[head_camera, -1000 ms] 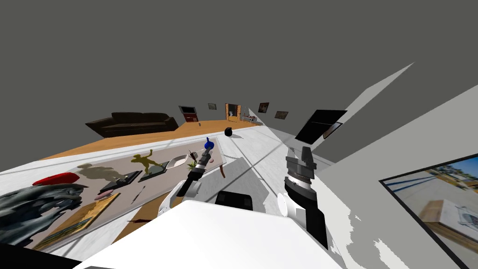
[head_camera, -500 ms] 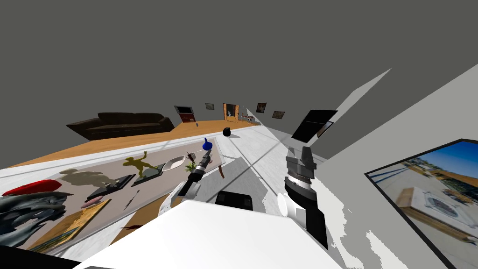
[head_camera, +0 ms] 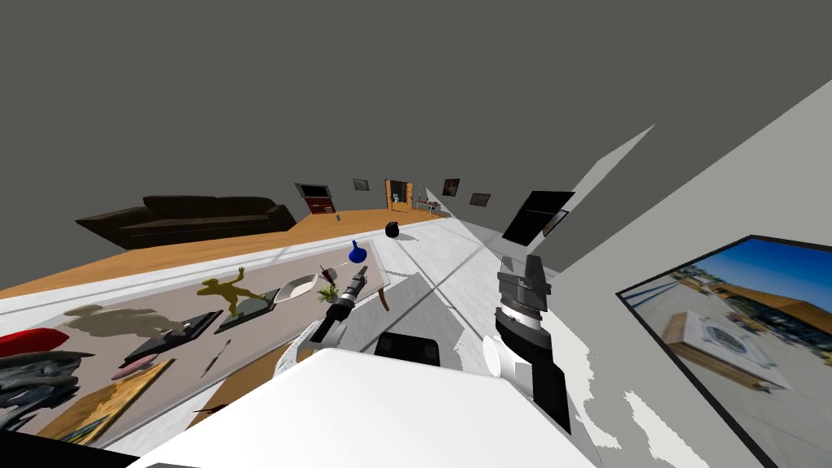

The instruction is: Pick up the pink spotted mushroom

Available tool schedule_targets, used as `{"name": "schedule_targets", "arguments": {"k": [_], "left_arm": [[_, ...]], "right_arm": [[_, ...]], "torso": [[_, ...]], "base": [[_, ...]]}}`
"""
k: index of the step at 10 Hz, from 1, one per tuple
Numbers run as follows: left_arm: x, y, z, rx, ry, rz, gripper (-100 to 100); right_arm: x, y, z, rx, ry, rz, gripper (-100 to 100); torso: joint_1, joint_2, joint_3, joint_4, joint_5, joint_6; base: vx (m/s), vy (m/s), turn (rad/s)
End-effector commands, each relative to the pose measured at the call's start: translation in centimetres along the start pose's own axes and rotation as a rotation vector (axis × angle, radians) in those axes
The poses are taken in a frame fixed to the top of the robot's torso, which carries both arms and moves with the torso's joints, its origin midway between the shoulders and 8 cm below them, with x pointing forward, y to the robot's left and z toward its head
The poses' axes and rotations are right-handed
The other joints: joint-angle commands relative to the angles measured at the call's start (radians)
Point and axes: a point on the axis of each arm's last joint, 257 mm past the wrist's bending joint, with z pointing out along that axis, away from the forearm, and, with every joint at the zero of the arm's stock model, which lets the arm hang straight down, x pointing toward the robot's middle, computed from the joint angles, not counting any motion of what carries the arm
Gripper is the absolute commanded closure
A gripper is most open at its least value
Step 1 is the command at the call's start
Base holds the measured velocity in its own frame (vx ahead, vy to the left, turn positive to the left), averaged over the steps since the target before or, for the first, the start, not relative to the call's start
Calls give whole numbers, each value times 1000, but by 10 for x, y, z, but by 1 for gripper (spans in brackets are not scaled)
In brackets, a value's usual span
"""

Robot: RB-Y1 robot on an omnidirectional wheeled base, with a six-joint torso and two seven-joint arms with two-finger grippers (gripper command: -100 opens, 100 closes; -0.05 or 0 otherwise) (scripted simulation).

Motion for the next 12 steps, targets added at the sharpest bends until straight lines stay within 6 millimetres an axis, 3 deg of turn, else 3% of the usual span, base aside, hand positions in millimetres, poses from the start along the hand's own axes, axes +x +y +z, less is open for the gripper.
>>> {"name": "schedule_targets", "arguments": {"k": [1,2,5,6,8,12], "left_arm": [[-4,23,-2,-55,4,6,-100],[-4,33,-5,-74,3,6,-100],[-14,89,-23,-211,7,22,-100],[-20,116,-34,-280,8,33,-100],[-20,116,-34,-280,8,33,-100],[-36,166,-61,-414,6,58,-100]], "right_arm": [[0,0,0,0,0,0,0],[0,0,0,0,0,0,0],[0,0,0,0,0,0,0],[0,0,0,0,0,0,0],[0,0,0,0,0,0,0],[0,0,0,0,0,0,0]], "torso": [[0,0,0,0,0,0],[0,0,0,0,0,1],[1,-1,-1,0,0,0],[1,-1,-1,0,0,0],[0,-1,-1,0,0,0],[0,-2,-1,0,0,0]], "base": [[6,0,-126],[7,5,-72],[18,7,-129],[26,3,-117],[15,3,-28],[26,5,-101]]}}
